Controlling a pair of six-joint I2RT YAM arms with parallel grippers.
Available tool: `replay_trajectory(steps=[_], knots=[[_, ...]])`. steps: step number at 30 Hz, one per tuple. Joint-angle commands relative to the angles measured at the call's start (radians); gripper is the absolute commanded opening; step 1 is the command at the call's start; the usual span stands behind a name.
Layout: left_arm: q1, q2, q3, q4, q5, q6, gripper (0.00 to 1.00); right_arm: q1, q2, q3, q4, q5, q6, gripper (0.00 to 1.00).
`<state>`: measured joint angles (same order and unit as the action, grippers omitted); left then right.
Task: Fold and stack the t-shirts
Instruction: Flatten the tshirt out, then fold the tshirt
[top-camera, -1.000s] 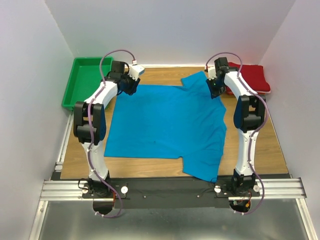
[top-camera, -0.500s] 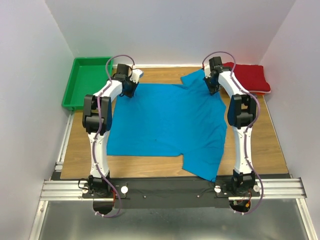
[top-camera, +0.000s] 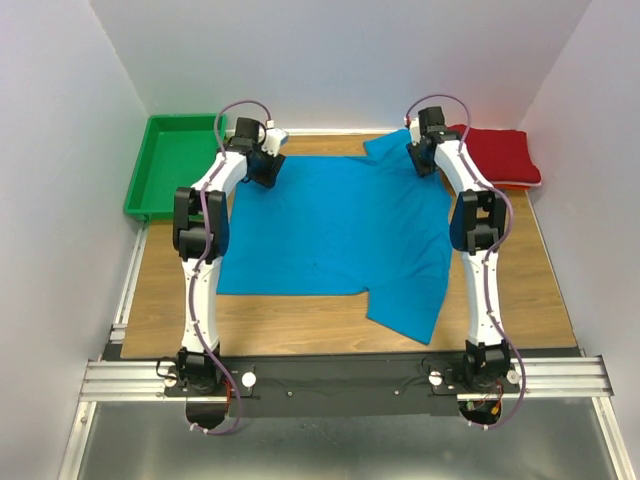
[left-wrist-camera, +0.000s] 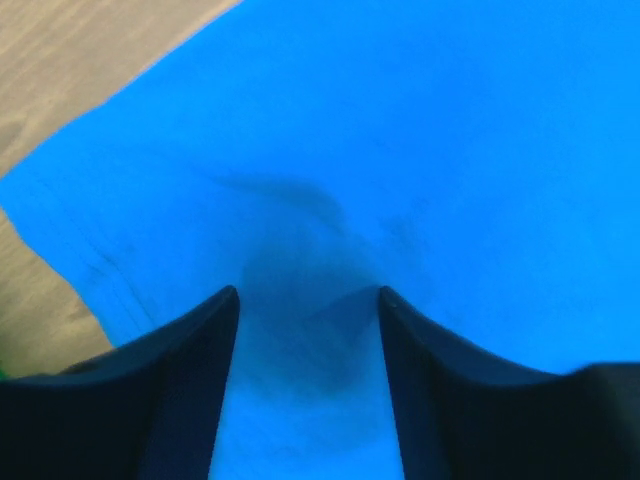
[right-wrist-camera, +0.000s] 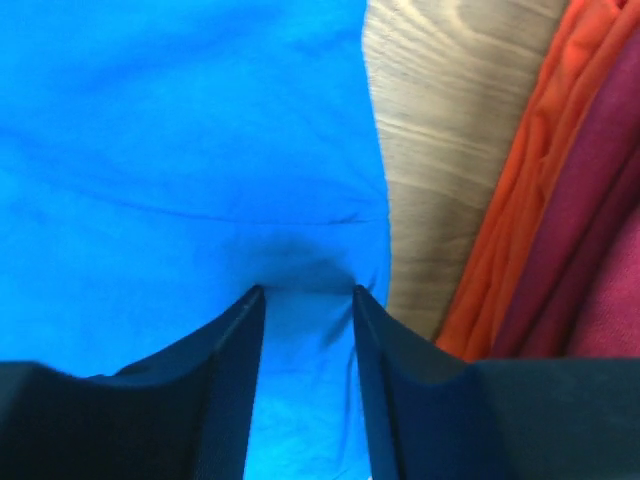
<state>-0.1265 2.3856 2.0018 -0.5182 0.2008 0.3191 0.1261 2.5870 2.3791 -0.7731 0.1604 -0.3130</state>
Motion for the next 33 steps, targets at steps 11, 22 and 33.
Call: replay_trajectory(steps=[11,22,33], knots=[[0.008,-0.643,-0.244,0.064,0.310,0.112,0.91,0.001,-0.620,-0.290,-0.003,-0.441,0.002,0.94],[0.117,-0.834,-0.516,-0.419,0.580,0.713,0.91,0.017,-1.028,-0.833,-0.228,-0.608,-0.412,1.00],[0.194,-1.201,-1.086,-0.275,0.414,0.979,0.90,0.073,-1.266,-1.454,-0.094,-0.352,-0.548,0.67]])
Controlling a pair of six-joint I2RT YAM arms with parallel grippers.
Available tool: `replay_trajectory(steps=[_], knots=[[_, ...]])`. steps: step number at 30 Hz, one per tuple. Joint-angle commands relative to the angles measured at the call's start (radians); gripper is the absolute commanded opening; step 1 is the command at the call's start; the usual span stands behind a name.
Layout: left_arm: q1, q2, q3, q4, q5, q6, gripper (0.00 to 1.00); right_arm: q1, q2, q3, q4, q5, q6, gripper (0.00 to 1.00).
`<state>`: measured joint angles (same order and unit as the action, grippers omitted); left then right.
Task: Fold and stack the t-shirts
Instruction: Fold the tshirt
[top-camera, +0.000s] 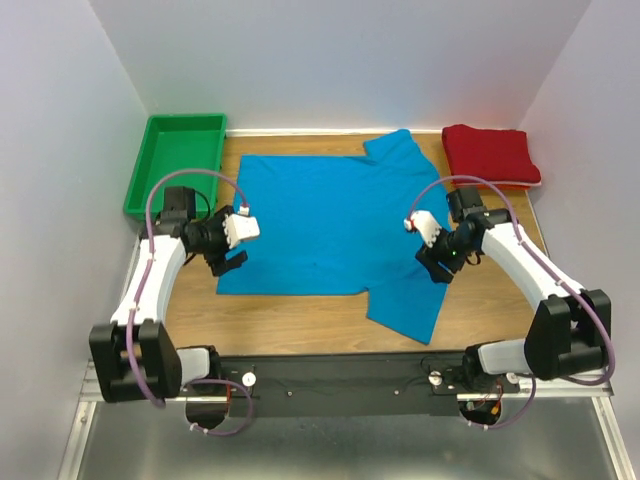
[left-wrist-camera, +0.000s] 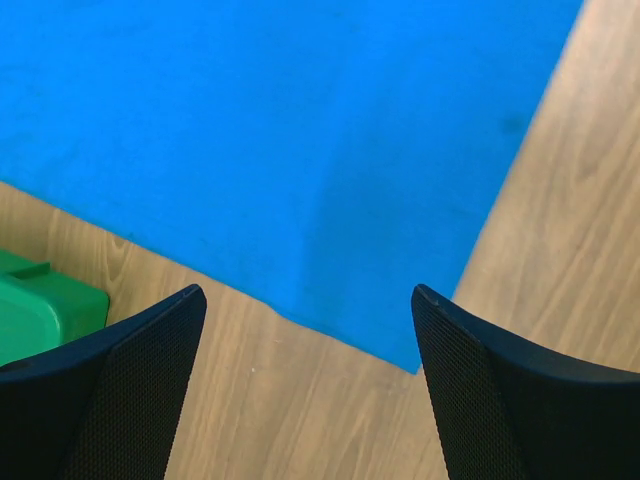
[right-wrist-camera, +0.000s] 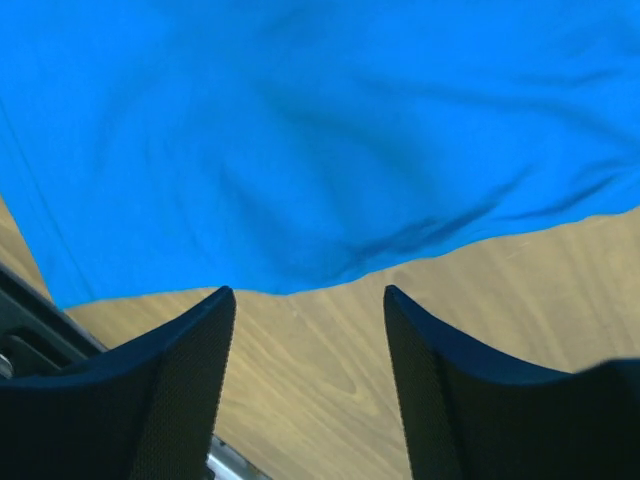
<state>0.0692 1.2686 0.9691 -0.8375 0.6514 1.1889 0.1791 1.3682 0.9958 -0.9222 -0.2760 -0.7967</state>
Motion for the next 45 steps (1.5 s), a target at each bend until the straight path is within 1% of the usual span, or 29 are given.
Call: replay_trajectory(steps=[1,2,3,4,7,15,17,18,20,21,23,27,28,29,33,41,45], knots=[[-0.003,-0.087,-0.088,0.046,-0.042,0.110,0.90,0.031,-0.047,-0.085,0.068,0.084,-0.065,0.65],[-0.002,-0.087,-0.105,0.048,-0.065,0.126,0.90,0.036,-0.044,-0.101,0.075,0.087,-0.067,0.64],[-0.003,-0.087,-0.121,0.066,-0.076,0.136,0.88,0.040,-0.044,-0.133,0.082,0.099,-0.071,0.61],[-0.003,-0.089,-0.150,0.077,-0.088,0.135,0.86,0.045,-0.046,-0.157,0.106,0.109,-0.082,0.60],[-0.003,-0.081,-0.181,0.095,-0.110,0.150,0.84,0.046,-0.047,-0.216,0.143,0.124,-0.088,0.59],[-0.002,-0.051,-0.217,0.098,-0.139,0.193,0.82,0.056,-0.012,-0.255,0.201,0.139,-0.095,0.58],[-0.003,-0.040,-0.236,0.098,-0.173,0.216,0.81,0.059,0.002,-0.269,0.232,0.150,-0.096,0.52],[-0.002,-0.023,-0.239,0.097,-0.183,0.224,0.79,0.062,0.014,-0.273,0.236,0.158,-0.098,0.44],[-0.003,-0.002,-0.239,0.086,-0.211,0.245,0.75,0.066,0.023,-0.286,0.241,0.173,-0.107,0.37],[-0.002,0.008,-0.239,0.071,-0.219,0.255,0.72,0.069,0.022,-0.292,0.241,0.181,-0.111,0.30],[-0.003,0.025,-0.240,0.061,-0.229,0.270,0.69,0.071,0.016,-0.299,0.241,0.187,-0.113,0.25],[-0.008,0.017,-0.270,0.049,-0.262,0.314,0.61,0.077,-0.004,-0.295,0.229,0.192,-0.096,0.10],[-0.011,0.006,-0.279,0.055,-0.268,0.325,0.59,0.079,-0.004,-0.289,0.223,0.192,-0.093,0.02],[-0.012,0.002,-0.296,0.060,-0.280,0.328,0.59,0.079,0.000,-0.286,0.220,0.190,-0.090,0.01],[-0.014,0.002,-0.316,0.084,-0.317,0.330,0.59,0.080,0.011,-0.273,0.214,0.184,-0.090,0.01],[-0.019,0.057,-0.345,0.132,-0.343,0.333,0.59,0.080,0.020,-0.266,0.210,0.196,-0.088,0.00],[-0.020,0.074,-0.360,0.152,-0.357,0.342,0.47,0.080,0.017,-0.267,0.210,0.202,-0.084,0.01]])
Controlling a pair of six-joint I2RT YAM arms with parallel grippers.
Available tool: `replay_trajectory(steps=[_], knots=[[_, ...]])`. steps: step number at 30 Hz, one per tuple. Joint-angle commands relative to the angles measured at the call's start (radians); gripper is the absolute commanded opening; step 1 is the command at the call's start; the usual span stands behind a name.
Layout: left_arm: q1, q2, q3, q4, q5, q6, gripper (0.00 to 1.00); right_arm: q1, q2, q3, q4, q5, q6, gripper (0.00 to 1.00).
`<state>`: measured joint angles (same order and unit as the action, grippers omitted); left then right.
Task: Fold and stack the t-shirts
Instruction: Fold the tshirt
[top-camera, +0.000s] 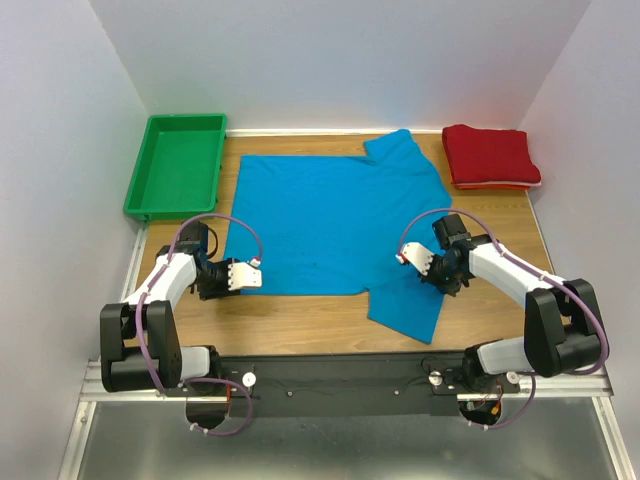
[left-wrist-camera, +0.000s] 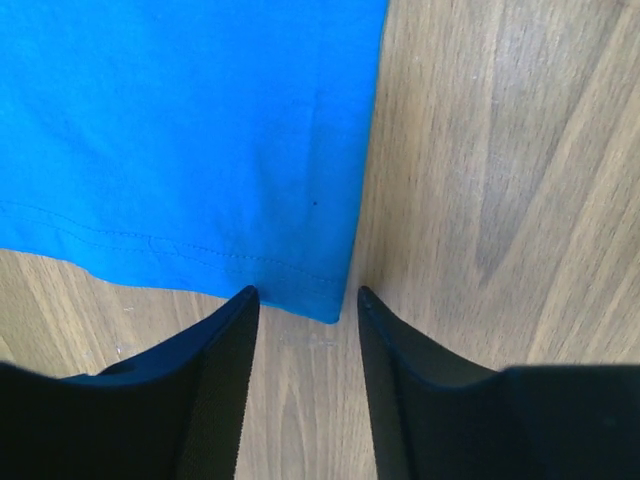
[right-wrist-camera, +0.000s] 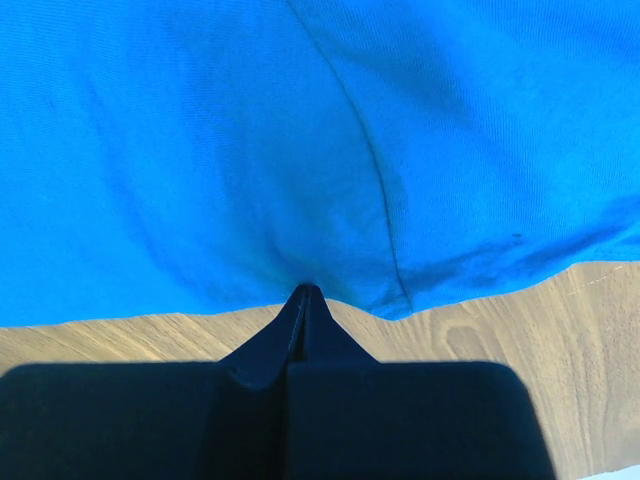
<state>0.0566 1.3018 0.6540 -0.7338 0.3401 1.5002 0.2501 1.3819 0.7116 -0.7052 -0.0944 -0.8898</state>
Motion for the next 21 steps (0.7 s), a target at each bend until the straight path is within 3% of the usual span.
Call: replay_trajectory(steps=[1,3,5,11,16,21], knots=[[-0.008,0.040,-0.045,0.042,-0.044,0.031,0.39,0.009,0.003,0.022,-0.008,0.027,0.014,0.01],[-0.008,0.040,-0.047,0.033,-0.038,0.040,0.29,0.009,0.000,0.026,-0.014,0.030,0.023,0.00],[-0.008,0.027,-0.050,0.025,-0.041,0.045,0.27,0.009,-0.010,0.029,-0.023,0.028,0.026,0.00],[-0.008,-0.047,-0.068,-0.004,-0.039,0.055,0.00,0.008,-0.064,0.029,-0.069,0.025,0.034,0.00],[-0.006,-0.087,-0.045,-0.056,-0.053,0.051,0.00,0.009,-0.148,0.019,-0.128,0.019,0.034,0.01],[0.015,-0.038,0.102,-0.188,0.031,0.046,0.00,0.008,-0.215,0.052,-0.155,0.033,0.037,0.00]])
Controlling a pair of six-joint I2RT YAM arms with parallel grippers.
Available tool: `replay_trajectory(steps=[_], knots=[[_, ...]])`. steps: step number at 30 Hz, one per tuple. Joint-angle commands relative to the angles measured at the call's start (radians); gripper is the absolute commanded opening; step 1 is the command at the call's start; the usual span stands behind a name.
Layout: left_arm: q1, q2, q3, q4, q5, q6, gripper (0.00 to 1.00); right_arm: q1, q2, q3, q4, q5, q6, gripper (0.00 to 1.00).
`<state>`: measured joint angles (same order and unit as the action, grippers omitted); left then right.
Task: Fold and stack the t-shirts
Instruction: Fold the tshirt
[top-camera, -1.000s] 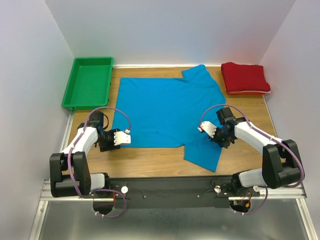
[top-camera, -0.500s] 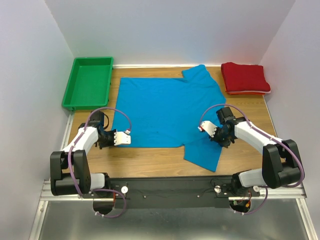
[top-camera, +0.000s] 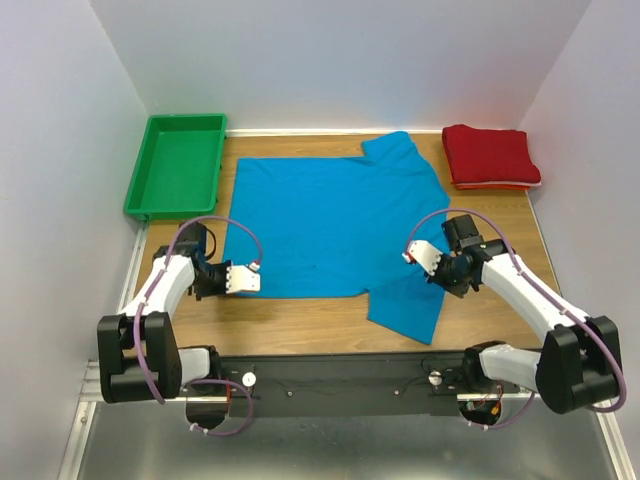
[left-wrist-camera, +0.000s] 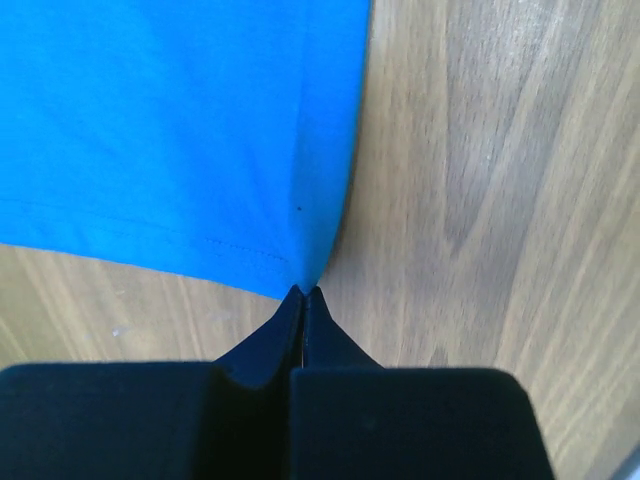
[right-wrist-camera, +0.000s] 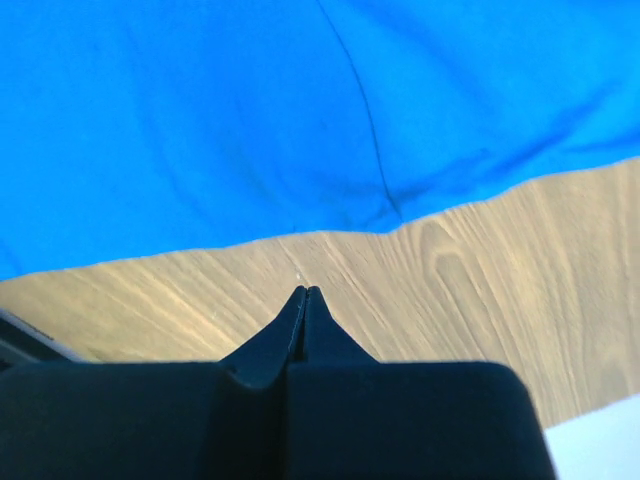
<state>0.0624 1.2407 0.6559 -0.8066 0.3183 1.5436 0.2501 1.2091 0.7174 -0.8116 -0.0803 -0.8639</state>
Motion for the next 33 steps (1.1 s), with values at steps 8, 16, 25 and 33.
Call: replay_trajectory(steps=[8,16,25,33], knots=[[0.010,0.089,0.182,-0.135,0.093,-0.013,0.00,0.006,0.056,0.143,-0.099,-0.028,-0.038,0.11],[0.010,0.086,0.129,-0.091,0.085,-0.022,0.00,0.018,0.180,0.139,-0.126,-0.124,-0.047,0.41],[0.010,0.092,0.117,-0.065,0.082,-0.033,0.00,0.028,0.262,0.074,-0.005,-0.072,-0.052,0.47],[0.010,0.089,0.103,-0.051,0.085,-0.036,0.00,0.037,0.297,-0.027,0.118,-0.001,-0.047,0.42]])
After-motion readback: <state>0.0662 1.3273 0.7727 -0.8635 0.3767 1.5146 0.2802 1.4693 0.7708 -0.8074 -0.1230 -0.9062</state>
